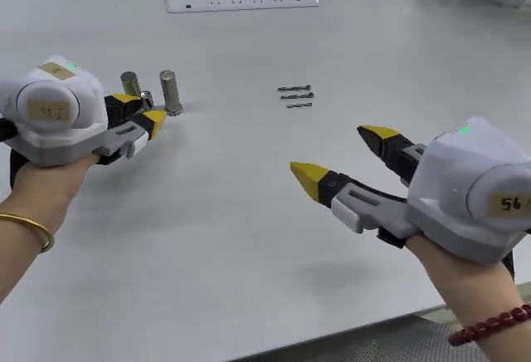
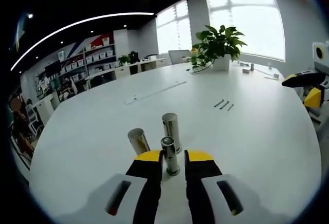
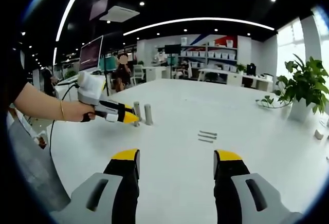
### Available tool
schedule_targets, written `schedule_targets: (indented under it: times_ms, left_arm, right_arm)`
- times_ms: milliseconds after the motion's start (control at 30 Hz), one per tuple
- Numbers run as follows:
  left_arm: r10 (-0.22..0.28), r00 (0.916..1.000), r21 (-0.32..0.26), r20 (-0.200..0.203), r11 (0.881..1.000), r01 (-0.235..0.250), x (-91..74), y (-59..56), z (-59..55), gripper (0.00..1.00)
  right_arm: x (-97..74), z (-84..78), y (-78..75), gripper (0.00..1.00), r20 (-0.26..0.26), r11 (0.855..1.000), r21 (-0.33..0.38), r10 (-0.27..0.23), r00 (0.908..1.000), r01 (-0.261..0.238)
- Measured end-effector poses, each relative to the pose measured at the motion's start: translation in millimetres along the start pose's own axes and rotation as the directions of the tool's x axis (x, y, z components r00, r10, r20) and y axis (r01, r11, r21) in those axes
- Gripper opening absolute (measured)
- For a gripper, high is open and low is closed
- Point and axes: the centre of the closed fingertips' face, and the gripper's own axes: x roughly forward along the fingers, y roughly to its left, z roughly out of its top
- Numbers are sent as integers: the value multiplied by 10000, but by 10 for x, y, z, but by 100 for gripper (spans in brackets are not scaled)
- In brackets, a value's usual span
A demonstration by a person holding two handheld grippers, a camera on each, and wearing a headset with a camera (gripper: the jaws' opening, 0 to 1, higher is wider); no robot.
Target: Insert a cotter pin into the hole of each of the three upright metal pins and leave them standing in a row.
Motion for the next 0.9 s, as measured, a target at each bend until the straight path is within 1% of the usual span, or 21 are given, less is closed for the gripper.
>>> schedule_targets:
  times_ms: [167, 267, 467, 533, 600, 700, 900]
  left_arm:
    - [15, 10000, 21, -42, 10000, -15, 27, 21, -10, 11]
    - [31, 10000, -44, -52, 10000, -31, 33, 53, -18, 7]
    - [-161, 9999, -237, 10, 9996, 162, 31, 52, -21, 6]
    - [-270, 9996, -302, 21, 9992, 271, 31, 42, -18, 6]
    - [-305, 9995, -247, 13, 9992, 305, 26, 35, -17, 6]
    - [-436, 9990, -414, -23, 9982, 435, 20, 14, -19, 6]
    - [-570, 9982, -239, -165, 9981, 566, -3, -23, -28, 5]
  right_arm:
    - [11, -24, 8, 55, -98, 10000, -68, 60, 9999, -60]
    - [14, -44, 24, 56, -185, 9998, -140, 119, 9998, -122]
    - [30, -50, 19, 56, -201, 9999, -70, 152, 9997, -153]
    - [31, -57, 19, 56, -227, 9999, -78, 152, 9996, -154]
    - [28, -55, 20, 56, -230, 9998, -104, 150, 9996, -152]
    - [23, -50, 19, 56, -220, 9998, -138, 135, 9997, -139]
    - [20, -44, 16, 56, -207, 9998, -159, 123, 9997, -126]
